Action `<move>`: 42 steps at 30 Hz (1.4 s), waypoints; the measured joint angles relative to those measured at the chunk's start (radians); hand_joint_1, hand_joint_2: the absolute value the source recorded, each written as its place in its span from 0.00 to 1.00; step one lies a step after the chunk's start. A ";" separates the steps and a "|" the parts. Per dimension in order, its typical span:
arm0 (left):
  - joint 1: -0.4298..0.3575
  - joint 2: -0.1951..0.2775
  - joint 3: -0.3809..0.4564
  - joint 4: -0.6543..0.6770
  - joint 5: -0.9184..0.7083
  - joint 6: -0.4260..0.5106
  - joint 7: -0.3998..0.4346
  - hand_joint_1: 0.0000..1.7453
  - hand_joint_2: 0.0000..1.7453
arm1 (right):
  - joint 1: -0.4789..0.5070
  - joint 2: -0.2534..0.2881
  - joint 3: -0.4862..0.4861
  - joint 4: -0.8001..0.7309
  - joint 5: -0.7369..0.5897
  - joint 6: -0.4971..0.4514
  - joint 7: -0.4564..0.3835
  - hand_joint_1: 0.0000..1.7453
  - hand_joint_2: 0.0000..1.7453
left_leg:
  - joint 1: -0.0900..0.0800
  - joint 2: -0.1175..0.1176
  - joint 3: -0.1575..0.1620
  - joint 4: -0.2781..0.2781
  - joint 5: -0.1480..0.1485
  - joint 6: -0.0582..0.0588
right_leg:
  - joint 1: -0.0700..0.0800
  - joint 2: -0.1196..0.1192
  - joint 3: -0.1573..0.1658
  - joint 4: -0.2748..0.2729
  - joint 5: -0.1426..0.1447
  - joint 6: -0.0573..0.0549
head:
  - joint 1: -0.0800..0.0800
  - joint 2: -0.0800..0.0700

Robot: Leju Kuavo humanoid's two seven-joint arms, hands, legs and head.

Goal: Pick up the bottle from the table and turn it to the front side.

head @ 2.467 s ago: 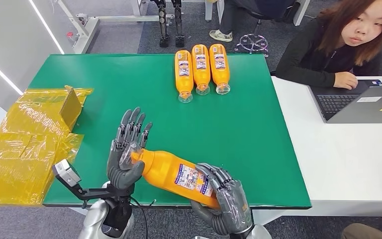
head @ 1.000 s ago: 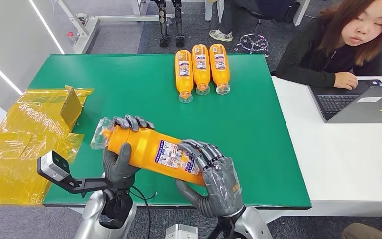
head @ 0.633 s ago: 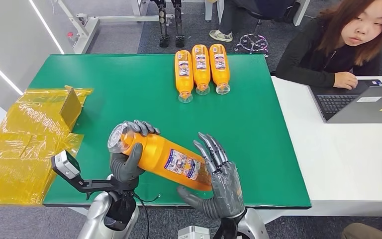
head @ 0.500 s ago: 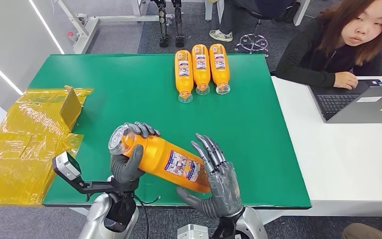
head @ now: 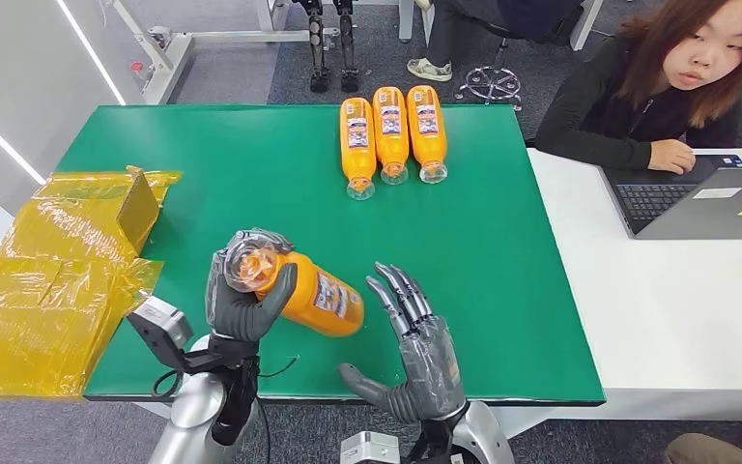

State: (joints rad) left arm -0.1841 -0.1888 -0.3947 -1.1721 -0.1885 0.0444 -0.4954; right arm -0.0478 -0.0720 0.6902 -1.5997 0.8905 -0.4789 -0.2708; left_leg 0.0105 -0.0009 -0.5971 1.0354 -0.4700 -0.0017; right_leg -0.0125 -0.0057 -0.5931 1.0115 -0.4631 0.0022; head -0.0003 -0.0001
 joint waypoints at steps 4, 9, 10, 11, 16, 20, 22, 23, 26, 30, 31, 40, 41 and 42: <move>-0.039 0.039 0.006 0.034 -0.182 0.153 -0.007 1.00 1.00 | -0.037 -0.077 0.020 0.066 -0.190 -0.088 -0.108 0.00 1.00 | 0.000 0.000 0.000 0.000 0.000 0.000 | 0.000 0.000 0.000 0.000 0.001 0.000 | 0.000 0.000; -0.065 0.083 0.024 0.067 -0.314 0.256 0.001 1.00 1.00 | -0.084 -0.120 0.055 0.143 -0.252 -0.131 -0.151 0.00 1.00 | 0.000 0.000 0.000 0.001 0.000 0.000 | 0.000 0.001 0.000 0.000 0.001 0.000 | 0.000 0.000; -0.070 0.091 0.025 0.071 -0.349 0.280 0.014 1.00 1.00 | -0.088 -0.116 0.063 0.149 -0.229 -0.133 -0.133 0.00 1.00 | 0.000 0.000 0.000 0.001 0.000 0.000 | 0.000 0.001 0.000 0.000 0.001 0.000 | 0.000 0.000; -0.076 0.099 0.025 0.075 -0.390 0.304 0.029 1.00 1.00 | -0.090 -0.108 0.071 0.153 -0.199 -0.132 -0.109 0.00 1.00 | 0.000 0.000 0.000 0.001 0.000 0.000 | 0.000 0.001 0.000 0.000 0.001 -0.001 | 0.000 0.000; -0.117 0.146 0.025 0.095 -0.631 0.403 0.122 1.00 1.00 | -0.079 -0.059 0.087 0.123 -0.059 -0.073 -0.001 0.00 1.00 | 0.001 0.000 0.000 0.000 0.000 -0.001 | 0.001 0.001 -0.001 0.001 0.000 -0.001 | 0.000 0.000; -0.155 0.193 0.025 0.143 -0.843 0.477 0.209 1.00 1.00 | -0.053 -0.048 0.081 0.072 -0.026 -0.022 0.006 0.00 1.00 | 0.001 0.000 0.000 -0.001 0.001 -0.001 | 0.001 0.001 -0.001 0.001 0.000 -0.001 | 0.000 0.000; -0.167 0.213 0.025 0.174 -0.932 0.504 0.244 1.00 1.00 | -0.040 -0.043 0.073 0.053 -0.018 -0.004 0.002 0.00 1.00 | 0.001 0.001 0.000 -0.001 0.001 -0.001 | 0.000 0.001 -0.001 0.001 0.000 -0.001 | 0.000 0.000; -0.172 0.222 0.025 0.191 -0.975 0.513 0.262 1.00 1.00 | -0.034 -0.041 0.069 0.044 -0.014 0.004 0.000 0.00 1.00 | 0.001 0.001 0.000 -0.001 0.001 -0.001 | 0.000 0.002 -0.001 0.001 0.000 -0.001 | 0.000 0.000; -0.182 0.248 0.025 0.233 -1.080 0.524 0.313 1.00 1.00 | -0.020 -0.035 0.056 0.020 -0.006 0.021 -0.001 0.00 1.00 | 0.000 0.001 0.000 -0.001 0.001 -0.001 | 0.000 0.002 -0.001 0.001 0.000 -0.001 | 0.000 0.000; -0.205 0.286 0.023 0.277 -1.265 0.513 0.413 1.00 1.00 | -0.009 -0.029 0.041 -0.009 0.003 0.042 0.004 0.00 1.00 | 0.000 0.001 0.000 0.000 0.001 -0.001 | 0.000 0.002 -0.001 0.001 0.000 -0.001 | 0.000 0.000; -0.213 0.296 0.021 0.289 -1.306 0.505 0.437 1.00 1.00 | -0.007 -0.028 0.038 -0.014 0.006 0.044 0.005 0.00 1.00 | 0.000 0.001 0.000 0.000 0.001 -0.001 | 0.000 0.002 -0.001 0.001 0.000 -0.001 | 0.000 0.000; -0.309 0.361 -0.098 0.476 -1.379 0.444 0.599 1.00 1.00 | 0.011 -0.016 0.014 -0.045 0.011 0.047 0.005 0.00 1.00 | 0.001 0.001 0.000 -0.001 0.001 -0.002 | 0.000 0.002 -0.001 0.001 0.000 -0.001 | 0.000 0.000; -0.319 0.361 -0.107 0.507 -1.379 0.441 0.604 1.00 1.00 | 0.014 -0.016 0.012 -0.048 0.011 0.047 0.005 0.00 1.00 | 0.001 0.002 0.000 -0.001 0.001 -0.002 | 0.000 0.002 -0.001 0.001 0.000 -0.001 | 0.000 0.000; -0.330 0.361 -0.115 0.539 -1.379 0.438 0.608 1.00 1.00 | 0.017 -0.016 0.010 -0.050 0.011 0.047 0.005 0.00 1.00 | 0.000 0.002 0.000 -0.001 0.001 -0.002 | 0.000 0.003 -0.001 0.001 0.001 -0.001 | 0.000 0.000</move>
State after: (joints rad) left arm -0.5142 0.1721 -0.5102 -0.6331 -1.5679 0.4827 0.1126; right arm -0.0309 -0.0876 0.7002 -1.6502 0.9018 -0.4324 -0.2656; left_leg 0.0110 0.0008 -0.5966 1.0348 -0.4689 -0.0035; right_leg -0.0122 -0.0031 -0.5943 1.0128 -0.4626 0.0010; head 0.0000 -0.0001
